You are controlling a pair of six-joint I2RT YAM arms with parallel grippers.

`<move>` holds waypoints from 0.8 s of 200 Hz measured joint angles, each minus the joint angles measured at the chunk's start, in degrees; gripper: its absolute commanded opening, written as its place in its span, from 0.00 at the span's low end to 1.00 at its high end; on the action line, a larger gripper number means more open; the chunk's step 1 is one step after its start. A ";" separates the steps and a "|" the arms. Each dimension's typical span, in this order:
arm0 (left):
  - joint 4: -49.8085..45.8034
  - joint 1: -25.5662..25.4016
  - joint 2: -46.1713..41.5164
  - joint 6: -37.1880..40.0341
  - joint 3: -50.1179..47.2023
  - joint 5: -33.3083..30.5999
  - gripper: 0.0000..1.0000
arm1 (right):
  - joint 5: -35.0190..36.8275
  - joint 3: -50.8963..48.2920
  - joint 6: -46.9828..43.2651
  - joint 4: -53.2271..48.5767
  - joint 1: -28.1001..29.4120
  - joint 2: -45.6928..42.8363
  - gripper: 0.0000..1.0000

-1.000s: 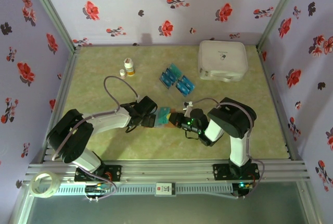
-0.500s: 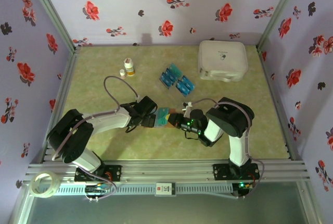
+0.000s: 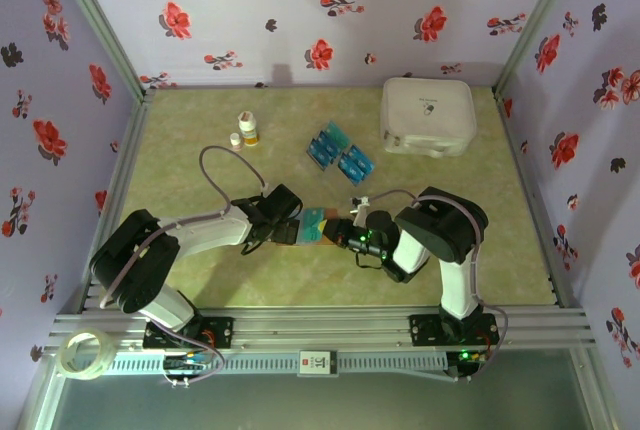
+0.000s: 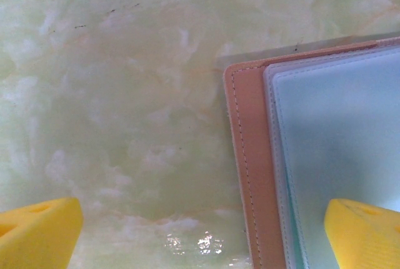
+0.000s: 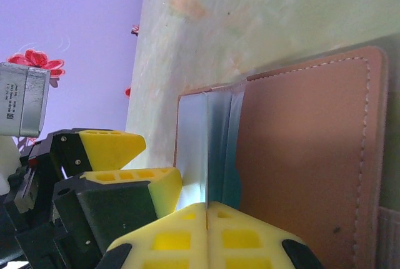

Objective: Put the credit cards into the card holder

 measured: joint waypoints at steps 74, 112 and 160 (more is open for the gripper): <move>0.00 0.00 0.00 0.00 0.00 0.00 1.00 | -0.02 -0.96 0.00 1.42 0.11 0.17 0.00; 0.00 0.00 0.00 0.00 0.00 -0.02 1.00 | -0.24 -1.01 0.02 2.21 0.11 0.52 0.00; 0.00 0.00 0.00 0.00 0.00 -0.02 1.00 | -0.39 -1.27 0.15 3.13 0.11 0.87 0.00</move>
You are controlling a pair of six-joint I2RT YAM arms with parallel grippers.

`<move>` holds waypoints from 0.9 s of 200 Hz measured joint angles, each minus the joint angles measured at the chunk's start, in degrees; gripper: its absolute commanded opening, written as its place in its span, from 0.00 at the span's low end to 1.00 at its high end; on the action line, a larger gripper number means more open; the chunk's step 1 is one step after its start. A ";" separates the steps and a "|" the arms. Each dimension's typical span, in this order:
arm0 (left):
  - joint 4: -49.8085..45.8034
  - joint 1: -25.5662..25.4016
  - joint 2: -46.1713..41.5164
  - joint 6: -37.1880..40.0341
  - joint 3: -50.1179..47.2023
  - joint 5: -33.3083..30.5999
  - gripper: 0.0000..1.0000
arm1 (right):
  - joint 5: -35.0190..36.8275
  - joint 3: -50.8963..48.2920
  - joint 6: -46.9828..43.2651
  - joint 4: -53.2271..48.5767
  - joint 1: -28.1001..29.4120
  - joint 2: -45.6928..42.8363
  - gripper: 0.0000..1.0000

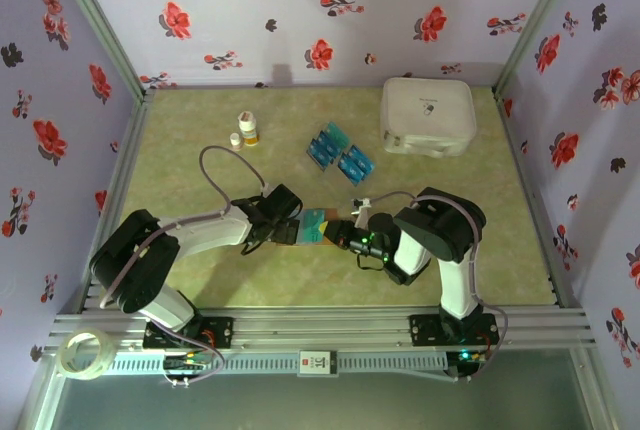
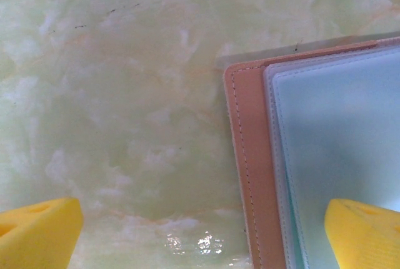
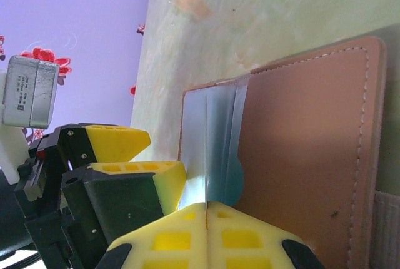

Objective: Put the credit cards into the card holder

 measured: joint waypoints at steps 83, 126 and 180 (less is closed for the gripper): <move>-0.02 0.00 -0.04 0.00 0.00 -0.11 1.00 | 0.04 -0.39 0.50 2.49 0.00 1.09 0.00; -0.04 0.00 -0.04 0.02 0.00 -0.46 1.00 | 0.46 -0.48 1.38 3.17 0.00 1.40 0.00; -0.07 0.00 -0.11 0.02 0.00 -0.63 1.00 | 0.92 -0.44 1.49 1.88 0.00 0.74 0.00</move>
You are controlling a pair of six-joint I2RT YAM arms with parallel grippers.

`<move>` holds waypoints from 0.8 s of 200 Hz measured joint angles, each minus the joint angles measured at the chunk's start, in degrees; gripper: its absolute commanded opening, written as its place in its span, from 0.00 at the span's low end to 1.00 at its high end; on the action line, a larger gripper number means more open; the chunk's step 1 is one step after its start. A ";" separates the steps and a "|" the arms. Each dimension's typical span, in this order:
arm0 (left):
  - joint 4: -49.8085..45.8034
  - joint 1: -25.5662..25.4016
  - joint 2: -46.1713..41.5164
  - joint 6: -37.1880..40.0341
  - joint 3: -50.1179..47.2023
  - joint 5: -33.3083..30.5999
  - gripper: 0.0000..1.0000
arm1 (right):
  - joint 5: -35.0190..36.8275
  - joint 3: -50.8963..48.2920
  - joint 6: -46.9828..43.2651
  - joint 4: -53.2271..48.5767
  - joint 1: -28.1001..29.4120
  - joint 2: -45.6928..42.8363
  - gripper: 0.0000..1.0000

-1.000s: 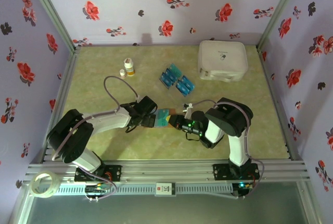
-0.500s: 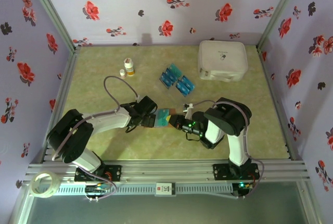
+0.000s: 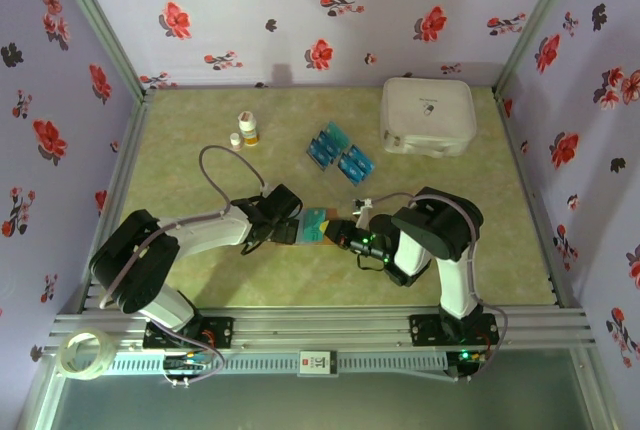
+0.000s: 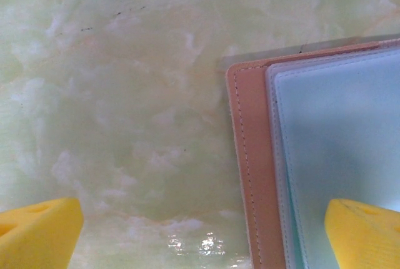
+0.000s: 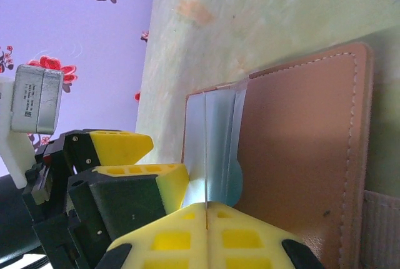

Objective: Put the credit cards into the card holder

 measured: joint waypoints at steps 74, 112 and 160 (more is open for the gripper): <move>-0.83 0.00 -0.72 0.02 0.00 -0.28 1.00 | 0.17 0.00 -1.25 -13.77 -0.02 -7.43 0.00; -1.86 0.00 -1.70 0.02 0.24 -0.20 1.00 | 0.13 0.63 -3.28 -23.63 -0.42 -14.29 0.00; -3.15 0.00 -4.79 0.00 0.72 -0.17 1.00 | 0.22 4.55 -8.24 -40.04 -1.31 -26.36 0.00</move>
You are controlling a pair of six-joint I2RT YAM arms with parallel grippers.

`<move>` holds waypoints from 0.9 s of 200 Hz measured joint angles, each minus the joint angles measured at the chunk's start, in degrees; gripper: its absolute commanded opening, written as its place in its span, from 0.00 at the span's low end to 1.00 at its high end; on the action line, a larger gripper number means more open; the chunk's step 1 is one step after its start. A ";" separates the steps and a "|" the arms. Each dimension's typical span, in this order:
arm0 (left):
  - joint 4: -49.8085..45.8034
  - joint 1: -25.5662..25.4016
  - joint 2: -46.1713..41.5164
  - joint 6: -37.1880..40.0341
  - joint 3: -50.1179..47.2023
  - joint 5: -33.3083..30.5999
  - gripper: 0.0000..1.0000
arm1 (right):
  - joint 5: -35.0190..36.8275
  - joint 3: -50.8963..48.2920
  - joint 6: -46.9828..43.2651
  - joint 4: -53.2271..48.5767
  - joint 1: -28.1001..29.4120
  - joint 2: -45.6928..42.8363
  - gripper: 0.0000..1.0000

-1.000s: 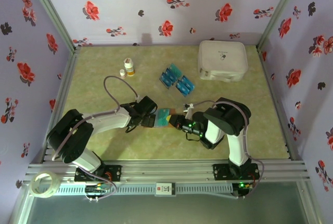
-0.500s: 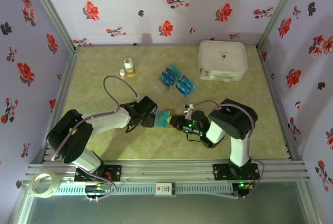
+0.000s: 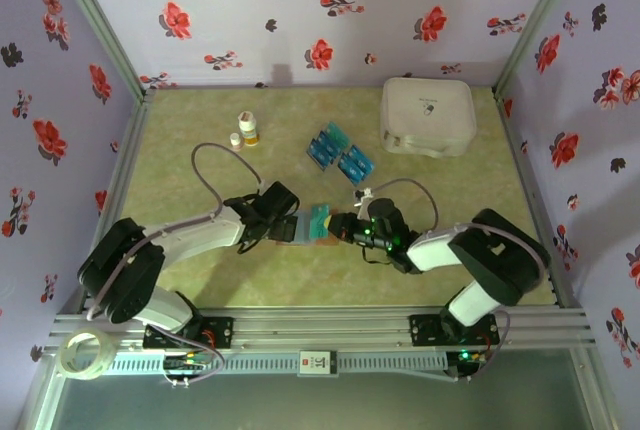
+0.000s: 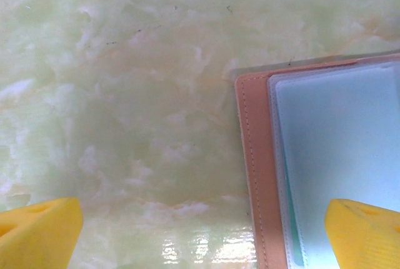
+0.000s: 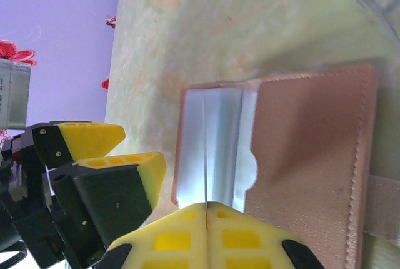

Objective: Put the credit cards into the card holder

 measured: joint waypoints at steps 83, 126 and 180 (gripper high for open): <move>-0.24 0.00 -2.97 0.42 0.04 0.02 1.00 | 2.43 1.88 -2.47 -8.04 0.00 -5.92 0.00; 0.81 0.00 -1.70 0.87 -0.90 0.72 1.00 | 3.56 0.20 -0.96 -2.29 0.46 -1.29 0.00; 1.99 0.00 -0.33 1.51 -2.38 1.40 1.00 | 3.87 0.00 -0.33 2.08 1.14 1.73 0.00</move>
